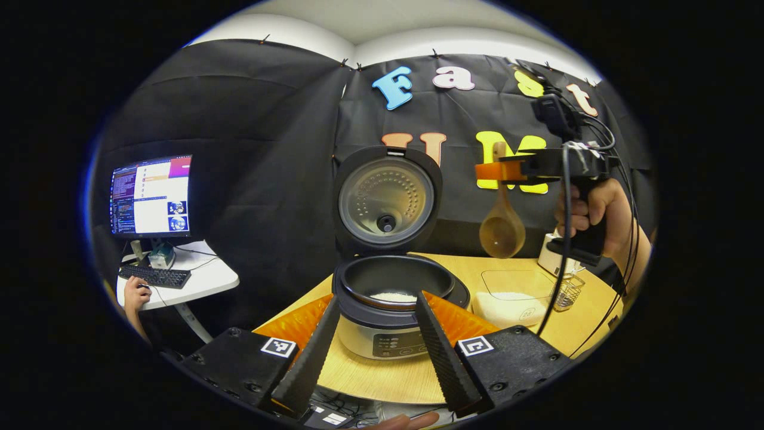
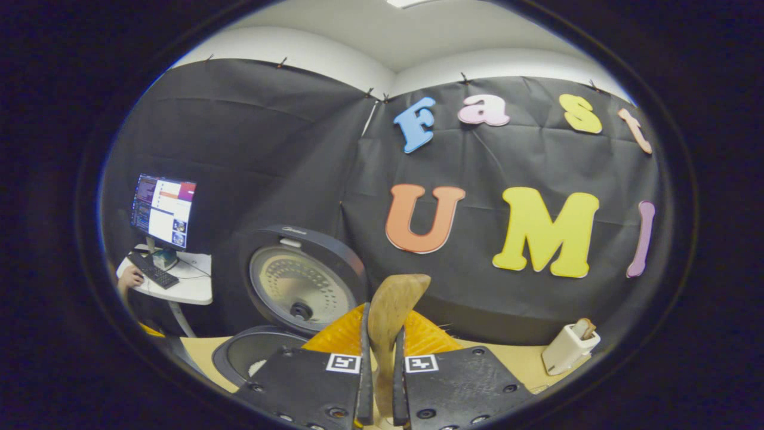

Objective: Close the left gripper, press the button to open the rice cooker; take a wooden spoon from the chopstick holder with the right hand, scoop a spoonful of rice and pour it into the rice cooker, then put the wooden spoon back into the chopstick holder.

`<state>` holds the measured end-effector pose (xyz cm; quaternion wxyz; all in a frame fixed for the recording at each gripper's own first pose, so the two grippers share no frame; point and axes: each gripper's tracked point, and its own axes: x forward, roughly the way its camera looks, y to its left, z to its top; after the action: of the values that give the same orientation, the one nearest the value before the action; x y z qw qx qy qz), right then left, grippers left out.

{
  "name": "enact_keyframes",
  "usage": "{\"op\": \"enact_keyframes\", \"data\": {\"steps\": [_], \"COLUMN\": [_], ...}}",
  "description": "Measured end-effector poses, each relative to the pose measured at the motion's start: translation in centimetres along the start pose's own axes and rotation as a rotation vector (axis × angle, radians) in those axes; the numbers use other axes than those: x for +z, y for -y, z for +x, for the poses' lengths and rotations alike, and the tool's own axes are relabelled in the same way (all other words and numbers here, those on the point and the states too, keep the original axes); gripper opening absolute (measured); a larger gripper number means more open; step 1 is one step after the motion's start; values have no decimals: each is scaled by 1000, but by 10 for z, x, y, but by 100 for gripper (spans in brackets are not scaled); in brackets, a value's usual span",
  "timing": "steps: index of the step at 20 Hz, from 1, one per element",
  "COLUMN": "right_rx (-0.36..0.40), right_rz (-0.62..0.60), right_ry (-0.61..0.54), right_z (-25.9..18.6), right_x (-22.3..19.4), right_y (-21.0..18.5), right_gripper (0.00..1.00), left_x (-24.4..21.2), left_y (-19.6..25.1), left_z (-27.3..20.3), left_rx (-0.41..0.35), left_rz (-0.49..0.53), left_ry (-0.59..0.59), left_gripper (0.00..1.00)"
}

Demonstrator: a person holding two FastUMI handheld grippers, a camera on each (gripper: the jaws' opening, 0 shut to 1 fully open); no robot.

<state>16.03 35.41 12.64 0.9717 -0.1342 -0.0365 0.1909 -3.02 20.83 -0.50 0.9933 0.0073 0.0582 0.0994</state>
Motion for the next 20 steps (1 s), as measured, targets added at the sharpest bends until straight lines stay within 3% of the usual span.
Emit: {"op": "enact_keyframes", "data": {"steps": [12, 20], "right_rx": [-271, -430], "right_rz": [33, 96], "right_ry": [-15, -24], "right_z": [-87, -107], "right_x": [-52, -109], "right_y": [197, 278], "right_gripper": [13, 14], "left_x": [15, 22], "left_y": [38, 46], "left_z": [-8, -14], "left_rx": [-23, -57], "left_rz": [48, -1], "left_ry": [44, 59], "left_gripper": [83, 83]}}
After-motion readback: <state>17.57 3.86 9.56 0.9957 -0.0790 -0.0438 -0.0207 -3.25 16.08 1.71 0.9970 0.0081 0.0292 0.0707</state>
